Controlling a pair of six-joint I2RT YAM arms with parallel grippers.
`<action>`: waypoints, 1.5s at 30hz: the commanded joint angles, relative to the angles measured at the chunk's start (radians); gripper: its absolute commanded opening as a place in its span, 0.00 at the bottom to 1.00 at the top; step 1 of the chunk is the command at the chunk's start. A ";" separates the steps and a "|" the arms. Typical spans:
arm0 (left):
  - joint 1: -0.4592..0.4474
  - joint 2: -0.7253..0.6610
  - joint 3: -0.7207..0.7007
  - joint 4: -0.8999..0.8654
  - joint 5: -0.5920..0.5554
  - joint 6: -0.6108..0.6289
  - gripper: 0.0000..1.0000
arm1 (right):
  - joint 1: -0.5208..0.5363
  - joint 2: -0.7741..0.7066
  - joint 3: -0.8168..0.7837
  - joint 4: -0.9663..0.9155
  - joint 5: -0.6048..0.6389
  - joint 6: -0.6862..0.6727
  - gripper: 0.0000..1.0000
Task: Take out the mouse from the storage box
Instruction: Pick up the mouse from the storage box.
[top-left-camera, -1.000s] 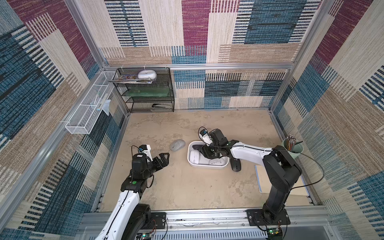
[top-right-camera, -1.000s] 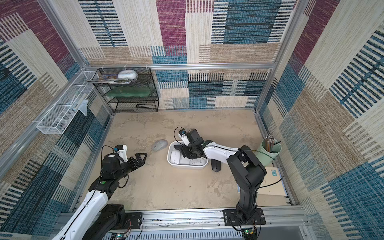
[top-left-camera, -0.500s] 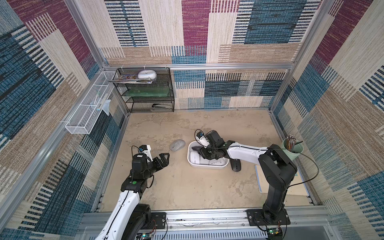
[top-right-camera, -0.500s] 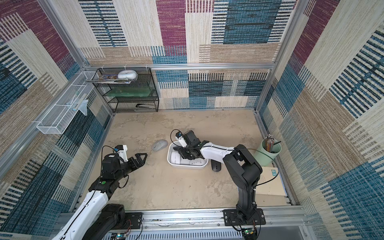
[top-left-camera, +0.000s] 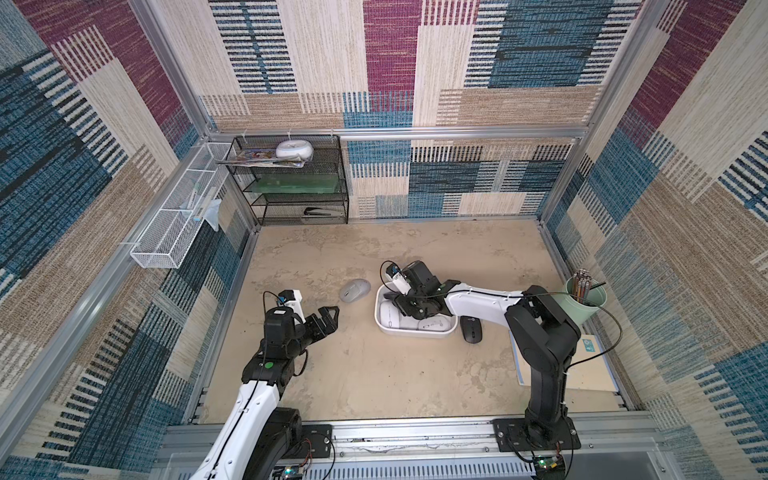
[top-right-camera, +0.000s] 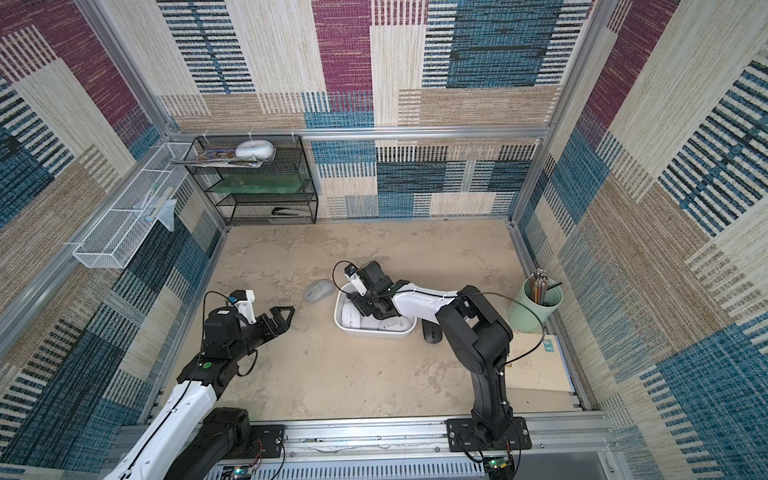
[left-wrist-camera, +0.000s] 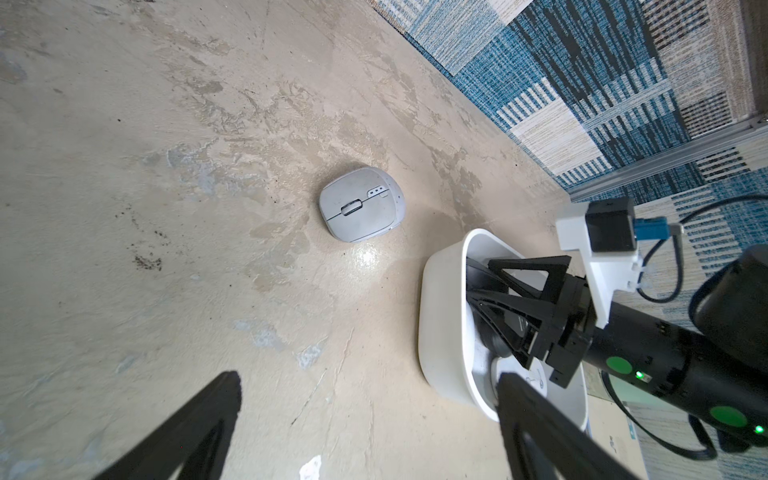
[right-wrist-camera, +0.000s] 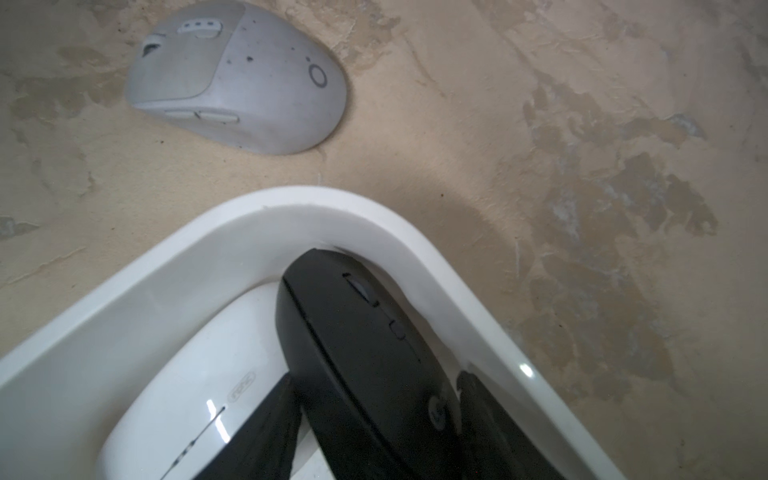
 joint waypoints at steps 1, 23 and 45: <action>0.001 0.002 0.000 0.005 0.003 0.001 0.99 | 0.006 0.017 0.010 -0.031 0.026 -0.025 0.62; 0.000 0.012 0.000 0.002 -0.006 0.001 0.99 | 0.036 0.041 -0.005 -0.024 0.054 -0.045 0.50; 0.001 0.015 0.002 -0.003 -0.014 0.001 0.99 | 0.045 -0.095 -0.048 -0.032 0.070 -0.008 0.26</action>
